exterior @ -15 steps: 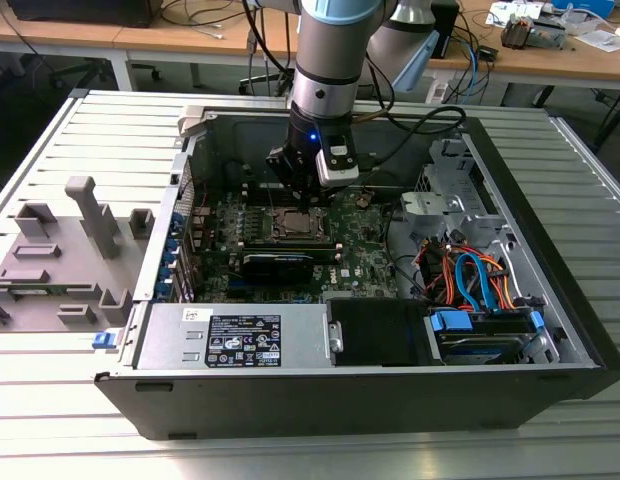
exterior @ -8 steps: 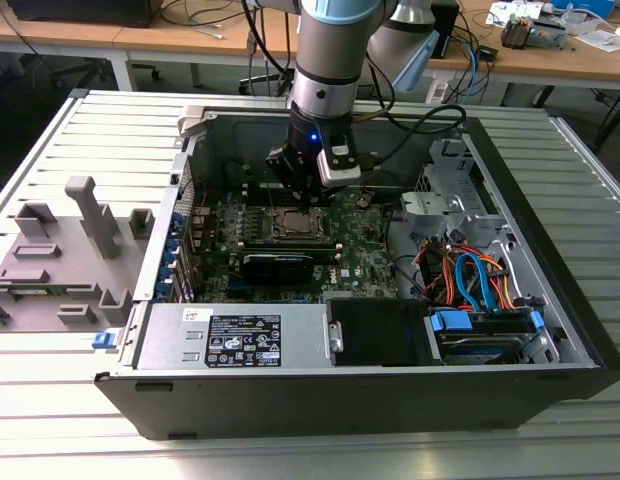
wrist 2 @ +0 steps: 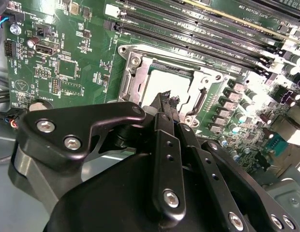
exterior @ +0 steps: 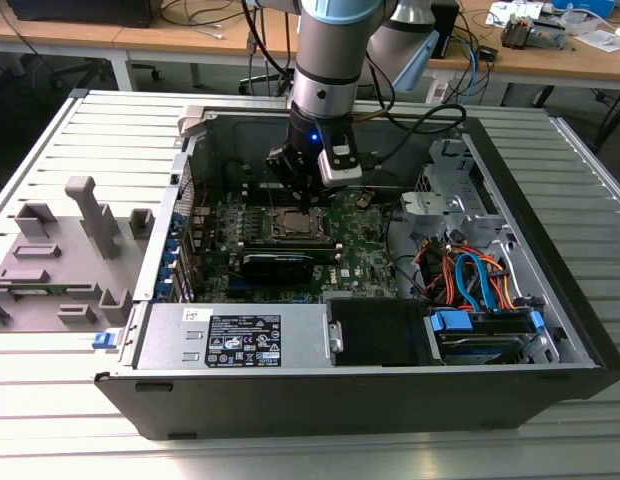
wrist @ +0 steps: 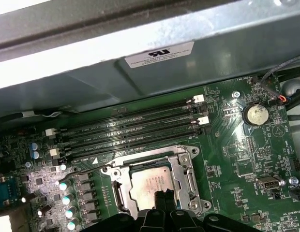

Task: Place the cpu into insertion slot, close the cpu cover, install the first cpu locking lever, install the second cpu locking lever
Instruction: 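Install the first cpu locking lever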

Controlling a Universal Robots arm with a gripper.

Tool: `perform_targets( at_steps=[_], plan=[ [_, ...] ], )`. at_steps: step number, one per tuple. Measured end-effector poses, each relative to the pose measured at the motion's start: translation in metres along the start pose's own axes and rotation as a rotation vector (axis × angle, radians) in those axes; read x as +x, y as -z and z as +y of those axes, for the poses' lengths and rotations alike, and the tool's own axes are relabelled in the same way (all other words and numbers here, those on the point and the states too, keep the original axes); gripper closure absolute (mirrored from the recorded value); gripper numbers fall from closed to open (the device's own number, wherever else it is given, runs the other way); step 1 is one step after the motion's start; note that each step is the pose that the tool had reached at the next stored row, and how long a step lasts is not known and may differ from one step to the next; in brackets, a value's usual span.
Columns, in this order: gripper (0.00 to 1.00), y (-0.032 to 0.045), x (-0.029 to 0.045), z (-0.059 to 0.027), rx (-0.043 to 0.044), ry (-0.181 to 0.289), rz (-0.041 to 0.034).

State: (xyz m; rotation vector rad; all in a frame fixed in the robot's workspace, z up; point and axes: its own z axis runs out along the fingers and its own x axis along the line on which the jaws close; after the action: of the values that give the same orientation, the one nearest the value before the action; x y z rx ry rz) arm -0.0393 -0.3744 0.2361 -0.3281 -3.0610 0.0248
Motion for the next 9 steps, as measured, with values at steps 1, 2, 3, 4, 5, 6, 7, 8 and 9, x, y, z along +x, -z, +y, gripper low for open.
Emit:
perform_targets(
  at_steps=[1,2,3,4,5,6,7,8,9],
  plan=[
    [0.89,0.0000,0.0000,0.0000,0.0001,0.002,0.0000],
    [0.89,0.0000,0.0000,0.0000,0.0003,0.005,-0.0001],
    [0.89,0.0000,0.0000,0.0000,0.0004,0.007,-0.0002],
    [0.89,0.0000,0.0000,0.0000,0.0005,0.009,-0.0002],
    [0.89,0.0000,0.0000,0.0000,0.0007,0.011,-0.0002],
    [0.89,0.0000,0.0000,0.0000,0.0008,0.014,-0.0003],
    [0.89,0.0000,0.0000,0.0000,0.0010,0.016,-0.0004],
    [0.89,0.0000,0.0000,0.0000,0.0012,0.019,-0.0005],
    [0.89,0.0000,0.0000,0.0000,0.0013,0.021,-0.0005]
  ],
)
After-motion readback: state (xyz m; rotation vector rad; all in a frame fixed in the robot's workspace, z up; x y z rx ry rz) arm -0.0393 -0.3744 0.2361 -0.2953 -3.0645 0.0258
